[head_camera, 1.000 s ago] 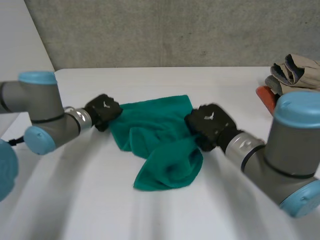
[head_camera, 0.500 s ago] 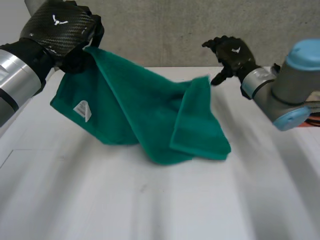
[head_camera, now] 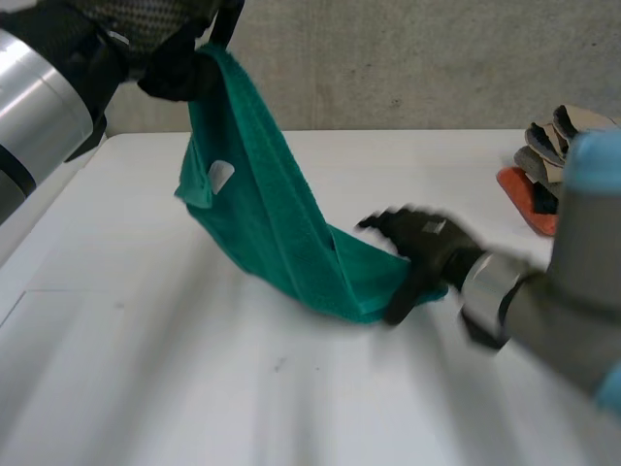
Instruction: Fold the laundry.
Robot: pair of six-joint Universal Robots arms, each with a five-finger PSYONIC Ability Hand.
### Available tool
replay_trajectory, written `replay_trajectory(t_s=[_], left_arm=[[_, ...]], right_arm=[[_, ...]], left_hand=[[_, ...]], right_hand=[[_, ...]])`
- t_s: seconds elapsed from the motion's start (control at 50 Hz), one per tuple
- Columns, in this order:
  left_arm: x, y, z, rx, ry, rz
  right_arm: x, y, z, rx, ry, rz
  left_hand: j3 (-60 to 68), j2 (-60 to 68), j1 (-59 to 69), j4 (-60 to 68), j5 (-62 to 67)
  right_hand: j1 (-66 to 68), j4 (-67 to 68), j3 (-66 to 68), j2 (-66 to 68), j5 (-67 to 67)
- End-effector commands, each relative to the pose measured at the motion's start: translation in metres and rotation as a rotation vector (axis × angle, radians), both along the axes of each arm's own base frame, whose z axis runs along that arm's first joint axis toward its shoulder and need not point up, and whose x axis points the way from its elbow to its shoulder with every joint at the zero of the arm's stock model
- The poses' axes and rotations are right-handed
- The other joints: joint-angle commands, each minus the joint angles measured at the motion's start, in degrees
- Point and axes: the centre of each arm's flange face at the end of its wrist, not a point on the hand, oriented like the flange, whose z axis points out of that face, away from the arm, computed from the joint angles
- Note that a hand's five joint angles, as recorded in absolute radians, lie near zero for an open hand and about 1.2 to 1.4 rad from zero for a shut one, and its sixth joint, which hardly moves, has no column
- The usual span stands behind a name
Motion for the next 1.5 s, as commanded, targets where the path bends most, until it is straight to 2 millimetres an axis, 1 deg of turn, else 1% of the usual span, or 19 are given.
replay_trajectory(t_s=[0.02,0.12,0.22,0.26,0.34,0.4,0.46,0.56,0.66,0.74,0.84,0.9,0.92,0.96,1.06,1.1,1.2,1.32,1.5], left_arm=[[-0.009,0.015,0.017,-0.02,0.02,-0.015],[-0.011,0.019,0.019,-0.015,0.024,-0.015],[-0.006,0.014,0.012,0.005,0.018,0.032],[-0.003,0.009,0.006,0.022,0.008,0.059],[0.011,-0.011,-0.011,0.063,-0.029,0.134],[0.026,-0.032,-0.031,0.103,-0.078,0.192],[0.034,-0.046,-0.056,0.162,-0.131,0.199],[0.031,-0.064,-0.107,0.295,-0.212,0.156],[0.025,-0.079,-0.154,0.407,-0.269,0.146],[0.017,-0.089,-0.19,0.494,-0.308,0.143],[0.006,-0.097,-0.215,0.537,-0.325,0.135],[0.006,-0.1,-0.218,0.543,-0.326,0.152],[0.007,-0.101,-0.216,0.54,-0.322,0.158],[0.007,-0.1,-0.213,0.534,-0.318,0.159],[0.01,-0.099,-0.203,0.511,-0.298,0.154],[0.01,-0.098,-0.202,0.507,-0.294,0.148],[0.011,-0.101,-0.202,0.503,-0.289,0.148],[0.01,-0.104,-0.207,0.504,-0.298,0.152],[0.007,-0.108,-0.217,0.513,-0.318,0.152]], right_arm=[[0.034,0.058,-0.034,0.054,-0.249,0.089],[0.052,0.054,-0.054,0.036,-0.312,0.047],[0.051,0.031,-0.063,-0.023,-0.254,-0.112],[0.045,0.023,-0.055,-0.062,-0.238,-0.159],[0.032,0.002,-0.011,-0.23,-0.194,-0.17],[0.019,-0.018,0.036,-0.424,-0.069,-0.054],[0.007,-0.038,0.058,-0.487,0.117,0.085],[-0.006,-0.071,0.052,-0.401,0.35,0.153],[0.002,-0.098,0.037,-0.415,0.46,0.204],[0.018,-0.12,0.004,-0.489,0.541,0.275],[0.041,-0.131,-0.04,-0.634,0.595,0.338],[0.047,-0.138,-0.047,-0.721,0.593,0.272],[0.046,-0.14,-0.045,-0.727,0.585,0.242],[0.044,-0.14,-0.039,-0.72,0.556,0.178],[0.02,-0.117,0.011,-0.583,0.336,-0.042],[0.012,-0.103,0.016,-0.496,0.261,-0.087],[-0.001,-0.081,0.009,-0.321,0.218,-0.12],[-0.016,-0.053,-0.013,-0.138,0.315,-0.081],[-0.016,-0.026,-0.047,-0.158,0.418,0.04]], left_hand=[[12.02,11.54,13.46,11.62,13.46],[12.02,11.54,13.46,11.62,13.46],[12.02,11.54,13.46,11.62,13.46],[12.02,11.54,13.46,11.62,13.46],[12.02,11.54,13.46,11.62,13.46],[12.02,11.54,13.46,11.62,13.46],[12.02,11.54,13.46,11.62,13.46],[12.02,11.54,13.46,11.62,13.46],[12.02,11.54,13.46,11.62,13.46],[12.02,11.54,13.46,11.62,13.46],[12.02,11.54,13.46,11.62,13.46],[12.02,11.54,13.46,11.62,13.46],[12.02,11.54,13.46,11.62,13.46],[12.02,11.54,13.46,11.62,13.46],[12.02,11.54,13.46,11.62,13.46],[12.02,11.54,13.46,11.62,13.46],[12.02,11.54,13.46,11.62,13.46],[12.02,11.54,13.46,11.62,13.46],[12.02,11.54,13.46,11.62,13.46]], right_hand=[[-2.89,-2.72,-2.12,-2.29,-2.78],[11.54,11.71,12.31,12.15,11.65],[67.02,67.19,67.79,67.63,67.13],[67.11,67.28,67.88,67.71,67.22],[67.11,67.28,67.88,67.71,67.22],[67.11,67.28,67.88,67.71,67.22],[67.11,67.28,67.88,67.71,67.22],[67.11,67.28,67.88,67.71,67.22],[67.11,67.28,67.88,67.71,67.22],[67.11,67.28,67.88,67.71,67.22],[67.11,67.28,67.88,67.71,67.22],[18.2,18.37,18.97,18.8,18.31],[7.31,7.48,8.08,7.92,7.43],[-2.89,-2.72,-2.12,-2.29,-2.78],[-2.89,-2.72,-2.12,-2.29,-2.78],[-2.89,-2.72,-2.12,-2.29,-2.78],[-2.89,-2.72,-2.12,-2.29,-2.78],[-1.57,-1.4,-0.81,-0.97,-1.46],[0.98,1.15,1.75,1.58,1.09]])
